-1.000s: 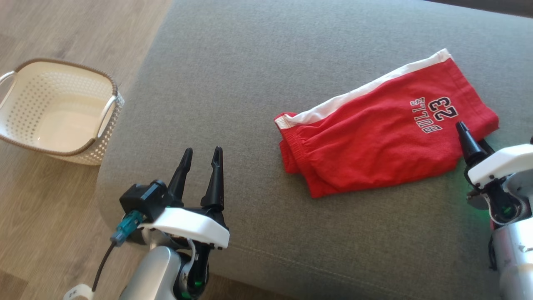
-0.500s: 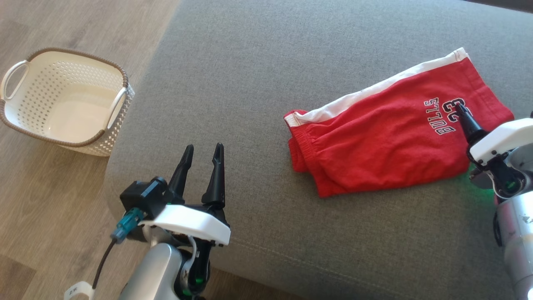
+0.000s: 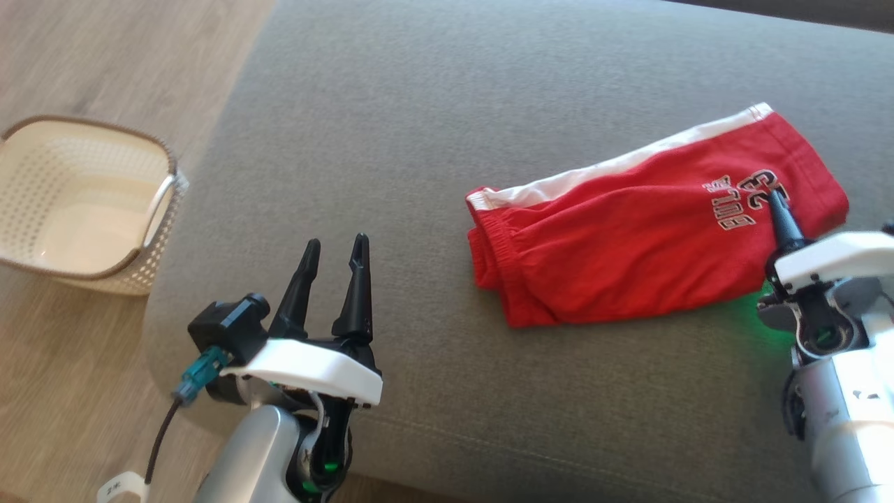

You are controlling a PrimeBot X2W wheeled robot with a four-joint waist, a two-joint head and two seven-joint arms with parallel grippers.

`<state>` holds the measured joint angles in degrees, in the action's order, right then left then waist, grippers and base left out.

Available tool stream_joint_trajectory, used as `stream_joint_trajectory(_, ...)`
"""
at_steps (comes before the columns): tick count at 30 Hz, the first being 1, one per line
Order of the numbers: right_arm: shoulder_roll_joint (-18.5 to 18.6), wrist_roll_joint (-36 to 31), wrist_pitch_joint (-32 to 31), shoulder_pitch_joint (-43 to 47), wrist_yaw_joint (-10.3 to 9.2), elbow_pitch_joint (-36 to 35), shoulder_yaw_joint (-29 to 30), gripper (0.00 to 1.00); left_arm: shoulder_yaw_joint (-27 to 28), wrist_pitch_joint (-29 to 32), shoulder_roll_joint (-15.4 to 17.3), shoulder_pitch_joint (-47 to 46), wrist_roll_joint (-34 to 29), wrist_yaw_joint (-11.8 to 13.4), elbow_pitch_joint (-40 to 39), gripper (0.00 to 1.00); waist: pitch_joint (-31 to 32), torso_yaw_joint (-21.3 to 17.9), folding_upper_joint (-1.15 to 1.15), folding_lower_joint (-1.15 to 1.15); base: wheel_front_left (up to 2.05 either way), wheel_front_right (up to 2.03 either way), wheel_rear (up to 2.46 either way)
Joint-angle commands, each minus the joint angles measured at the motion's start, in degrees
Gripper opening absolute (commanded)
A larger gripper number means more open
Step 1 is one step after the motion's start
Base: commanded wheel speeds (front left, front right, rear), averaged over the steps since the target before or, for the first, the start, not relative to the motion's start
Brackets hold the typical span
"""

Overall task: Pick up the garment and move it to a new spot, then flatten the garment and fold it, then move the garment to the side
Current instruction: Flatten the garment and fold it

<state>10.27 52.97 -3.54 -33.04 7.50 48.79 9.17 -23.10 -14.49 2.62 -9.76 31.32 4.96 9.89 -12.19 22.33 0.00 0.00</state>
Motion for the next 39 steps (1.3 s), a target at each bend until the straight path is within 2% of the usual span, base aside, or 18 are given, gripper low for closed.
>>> stream_joint_trajectory(1, -0.67, 1.38, 1.52, 1.71, -0.01, -1.49, 0.1, 0.0, 2.17, -0.51, 0.26, -1.93, -0.65, -0.15, -1.79, 1.0, 0.84, -1.48, 0.0, 0.0, 0.0, 0.0, 0.0)
stream_joint_trajectory(10, -4.65, 3.23, 7.0, 6.34, -0.01, -2.0, 6.4, 0.0, 3.19, -0.51, 0.26, -0.66, -1.05, -0.44, -1.24, 1.0, 3.27, -6.24, 0.0, 0.0, 0.0, 0.0, 0.0)
stream_joint_trajectory(16, -6.81, 1.24, 8.53, 8.19, -0.01, -0.4, 10.33, 0.0, 3.24, -0.51, 0.26, -0.08, -1.21, -0.74, -1.0, 1.0, 4.36, -8.4, 0.0, 0.0, 0.0, 0.0, 0.0)
stream_joint_trajectory(20, -7.32, -1.1, 9.26, 8.75, -0.01, 0.1, 10.28, 0.0, 3.01, -0.51, 0.26, 0.1, -1.42, -1.04, -0.6, 1.0, 5.19, -9.2, 0.0, 0.0, 0.0, 0.0, 0.0)
stream_joint_trajectory(25, -7.37, 1.0, 10.25, 8.41, -0.01, -2.9, 5.35, 0.0, 3.11, -0.51, 0.26, 0.01, -1.79, -1.3, -0.21, 1.0, 5.85, -8.91, 0.0, 0.0, 0.0, 0.0, 0.0)
stream_joint_trajectory(34, -7.38, 8.62, 11.95, 14.21, -0.01, -18.69, -10.86, 0.0, 3.4, -0.51, 0.26, 1.13, -2.08, -1.65, 0.43, 1.0, 6.96, -7.35, 0.0, 0.0, 0.0, 0.0, 0.0)
stream_joint_trajectory(39, -7.38, 10.7, 12.58, 16.52, -0.01, -24.37, -16.58, 0.0, 3.38, -0.51, 0.26, 1.19, -2.08, -1.67, 0.6, 1.0, 7.18, -6.55, 0.0, 0.0, 0.0, 0.0, 0.0)
